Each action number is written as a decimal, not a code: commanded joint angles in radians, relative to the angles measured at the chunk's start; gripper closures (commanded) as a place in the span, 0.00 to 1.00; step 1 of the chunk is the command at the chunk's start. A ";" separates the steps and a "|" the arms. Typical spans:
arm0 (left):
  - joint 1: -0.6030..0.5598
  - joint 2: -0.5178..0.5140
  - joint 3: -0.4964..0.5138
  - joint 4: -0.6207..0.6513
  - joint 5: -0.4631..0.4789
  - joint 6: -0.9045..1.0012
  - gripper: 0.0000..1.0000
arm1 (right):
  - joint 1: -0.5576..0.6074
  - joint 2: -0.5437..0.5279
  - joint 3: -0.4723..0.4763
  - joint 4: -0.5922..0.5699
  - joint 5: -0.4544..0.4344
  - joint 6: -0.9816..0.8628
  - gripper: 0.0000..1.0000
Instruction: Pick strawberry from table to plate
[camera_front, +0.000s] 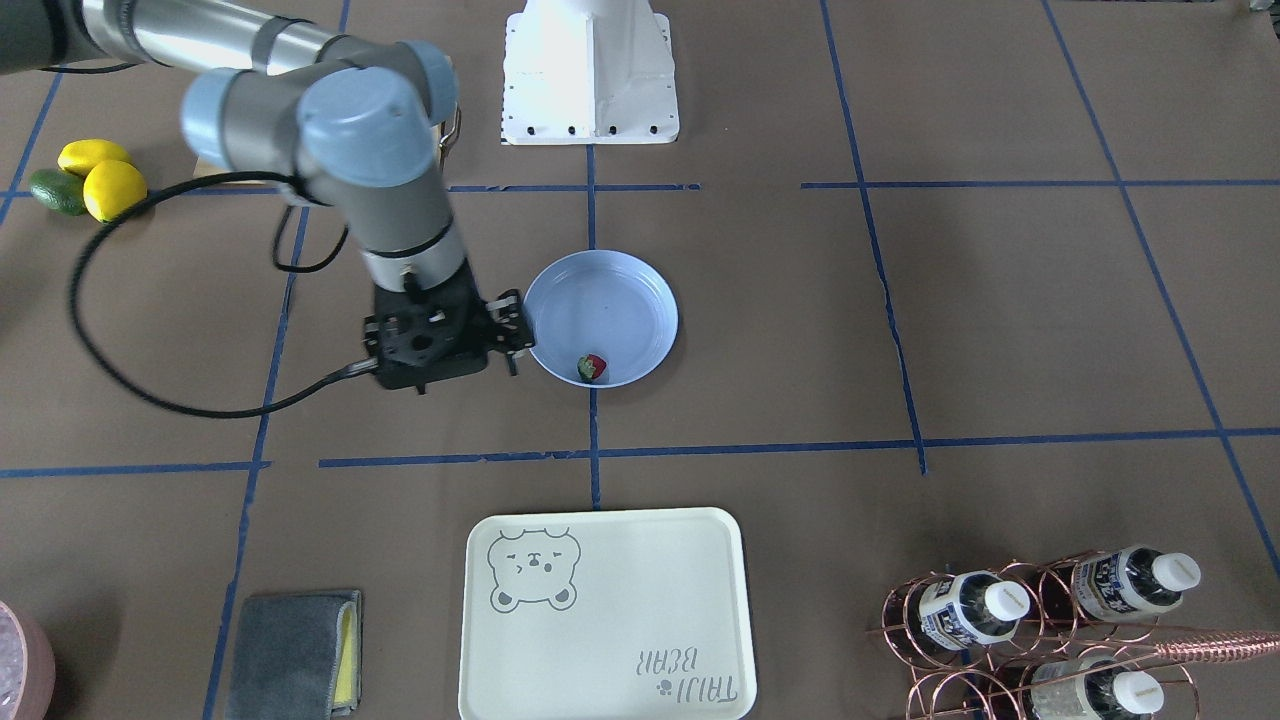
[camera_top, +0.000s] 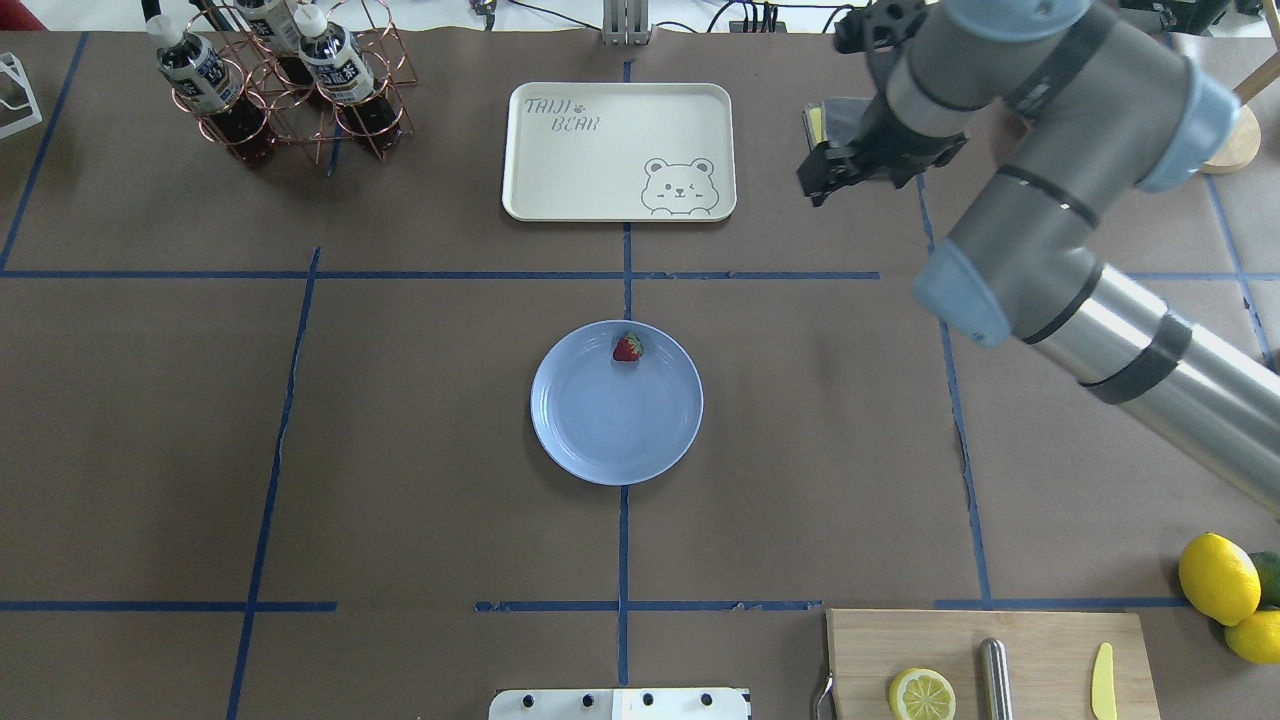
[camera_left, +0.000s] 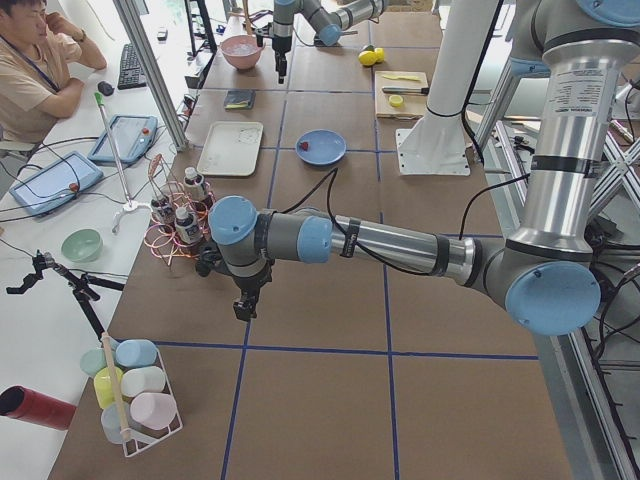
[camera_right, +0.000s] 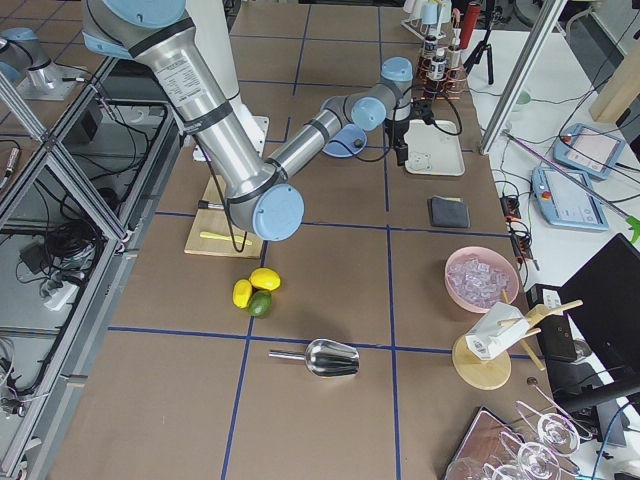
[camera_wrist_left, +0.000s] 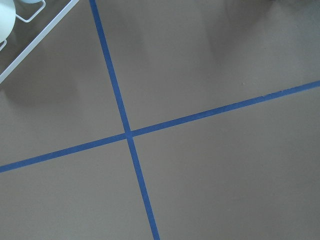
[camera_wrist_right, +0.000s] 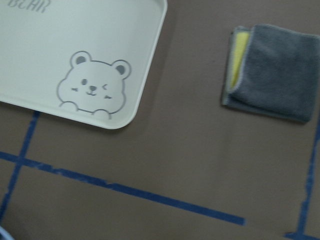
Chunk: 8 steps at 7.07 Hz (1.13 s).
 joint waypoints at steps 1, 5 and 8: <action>-0.001 0.002 0.000 0.002 0.001 0.000 0.00 | 0.219 -0.192 0.018 0.007 0.037 -0.383 0.00; 0.001 0.029 -0.004 -0.002 -0.008 0.005 0.00 | 0.496 -0.509 0.012 0.018 0.113 -0.659 0.00; -0.001 0.037 -0.014 -0.002 -0.010 0.005 0.00 | 0.564 -0.616 -0.013 0.021 0.185 -0.650 0.00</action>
